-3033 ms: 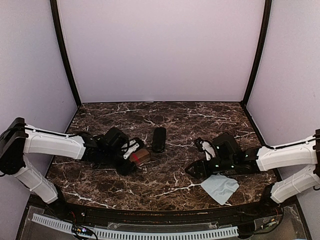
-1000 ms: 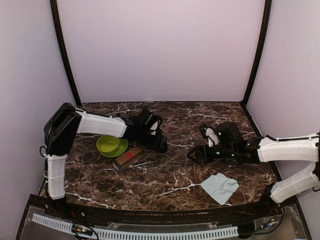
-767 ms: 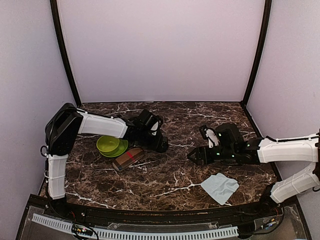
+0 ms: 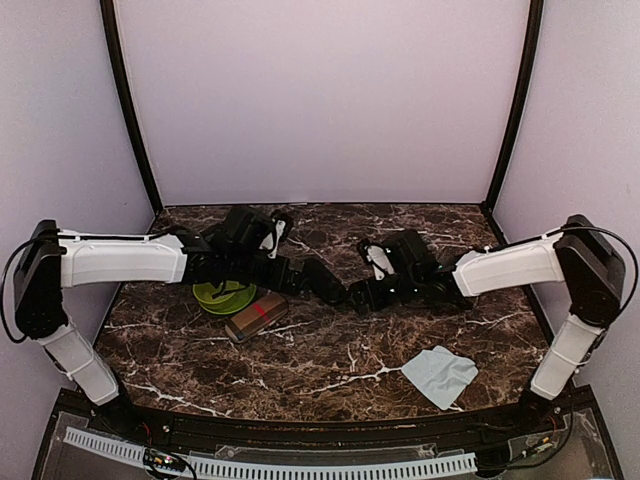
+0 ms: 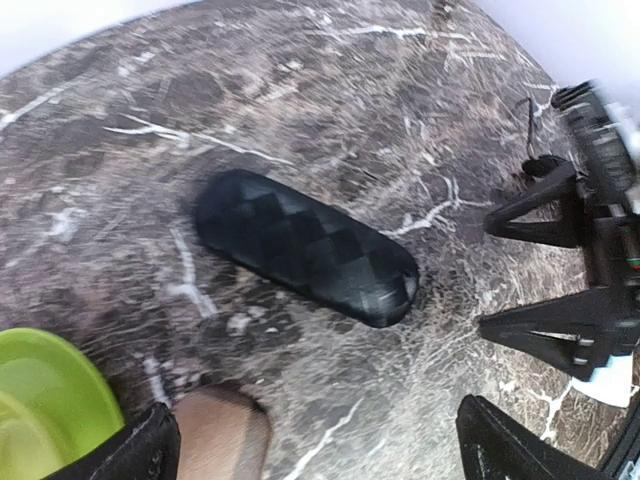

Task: Organize the sunglasses
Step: Adjust the sunglasses case at the center of the board, then move the sunglasses case to the corner of the board.

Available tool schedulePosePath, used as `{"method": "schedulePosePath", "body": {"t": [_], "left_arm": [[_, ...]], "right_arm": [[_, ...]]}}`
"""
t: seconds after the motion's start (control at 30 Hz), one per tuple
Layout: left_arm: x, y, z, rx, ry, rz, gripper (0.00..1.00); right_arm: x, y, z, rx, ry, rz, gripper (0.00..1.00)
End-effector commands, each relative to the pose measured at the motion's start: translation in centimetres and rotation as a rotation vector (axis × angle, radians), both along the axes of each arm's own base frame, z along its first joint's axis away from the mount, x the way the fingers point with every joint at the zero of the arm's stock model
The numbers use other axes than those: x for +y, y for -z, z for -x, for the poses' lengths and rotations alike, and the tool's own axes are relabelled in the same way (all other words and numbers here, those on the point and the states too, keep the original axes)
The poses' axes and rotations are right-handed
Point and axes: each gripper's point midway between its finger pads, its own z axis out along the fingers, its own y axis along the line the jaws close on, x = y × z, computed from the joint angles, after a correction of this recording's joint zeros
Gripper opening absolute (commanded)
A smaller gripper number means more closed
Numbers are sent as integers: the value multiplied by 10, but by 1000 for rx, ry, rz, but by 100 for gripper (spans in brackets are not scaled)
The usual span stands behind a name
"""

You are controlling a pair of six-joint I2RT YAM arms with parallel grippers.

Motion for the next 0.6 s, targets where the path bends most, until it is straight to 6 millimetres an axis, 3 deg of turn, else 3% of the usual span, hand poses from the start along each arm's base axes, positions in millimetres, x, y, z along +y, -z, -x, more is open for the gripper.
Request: {"method": "schedulePosePath", "body": {"t": [0.0, 0.1, 0.23, 0.43, 0.57], "left_arm": [[49, -13, 1, -71, -103, -101, 99], [73, -17, 2, -88, -150, -121, 99], [92, -24, 7, -115, -177, -120, 99], [107, -23, 10, -125, -210, -123, 99], [106, -16, 12, -107, -202, -114, 99]], "right_arm": [[27, 11, -17, -30, -89, 59, 90], [45, 17, -26, -41, -111, 91, 91], [59, 30, -34, -43, -127, 151, 91], [80, 46, -38, -45, -161, 201, 86], [81, 53, -42, -61, -139, 280, 75]]}}
